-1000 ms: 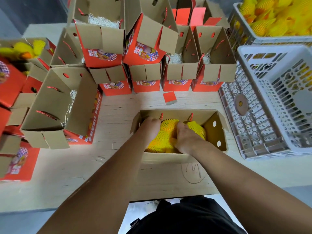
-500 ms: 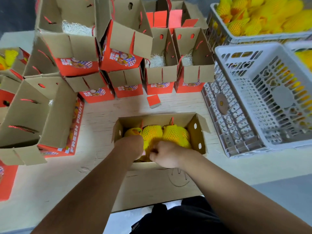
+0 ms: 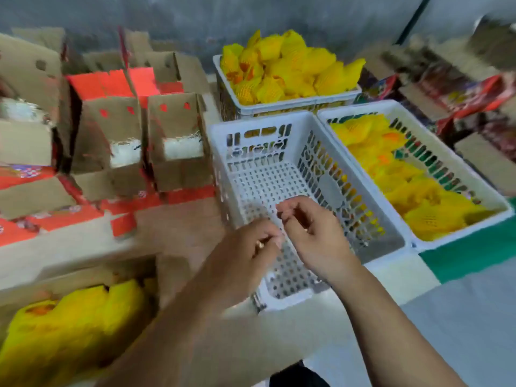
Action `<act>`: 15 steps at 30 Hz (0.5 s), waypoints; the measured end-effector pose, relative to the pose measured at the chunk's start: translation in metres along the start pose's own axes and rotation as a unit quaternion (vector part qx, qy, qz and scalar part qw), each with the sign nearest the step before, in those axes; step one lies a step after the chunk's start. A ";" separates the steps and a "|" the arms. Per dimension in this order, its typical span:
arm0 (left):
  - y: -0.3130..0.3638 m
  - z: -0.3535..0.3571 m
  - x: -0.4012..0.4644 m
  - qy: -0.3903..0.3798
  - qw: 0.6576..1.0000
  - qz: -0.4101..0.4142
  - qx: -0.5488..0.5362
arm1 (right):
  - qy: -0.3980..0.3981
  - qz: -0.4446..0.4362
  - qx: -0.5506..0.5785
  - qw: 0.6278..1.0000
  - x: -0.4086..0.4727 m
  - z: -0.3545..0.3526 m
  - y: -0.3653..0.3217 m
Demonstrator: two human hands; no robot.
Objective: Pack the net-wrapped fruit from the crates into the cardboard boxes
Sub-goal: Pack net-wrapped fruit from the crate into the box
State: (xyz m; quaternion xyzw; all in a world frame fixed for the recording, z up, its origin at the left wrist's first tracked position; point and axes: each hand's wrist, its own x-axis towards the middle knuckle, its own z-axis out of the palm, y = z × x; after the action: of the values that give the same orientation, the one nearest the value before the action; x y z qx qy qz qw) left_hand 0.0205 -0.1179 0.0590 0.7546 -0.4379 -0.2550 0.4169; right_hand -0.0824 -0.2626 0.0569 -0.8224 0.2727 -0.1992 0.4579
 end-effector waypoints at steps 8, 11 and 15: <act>0.102 0.205 0.200 -0.015 0.981 0.153 0.119 | 0.086 0.121 -0.183 0.972 0.059 -0.211 0.168; 0.106 0.247 0.247 -0.081 0.917 0.192 0.341 | -0.015 0.187 -0.260 0.947 0.083 -0.245 0.212; 0.096 0.266 0.260 -0.071 0.932 0.130 0.331 | -0.198 0.179 -0.383 0.884 0.101 -0.252 0.241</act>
State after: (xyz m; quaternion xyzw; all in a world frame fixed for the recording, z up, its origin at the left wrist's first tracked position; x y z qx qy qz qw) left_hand -0.0952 -0.4782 -0.0034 0.7662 -0.6202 -0.0917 0.1407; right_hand -0.2139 -0.5924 -0.0166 -0.8934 0.3741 0.1726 0.1795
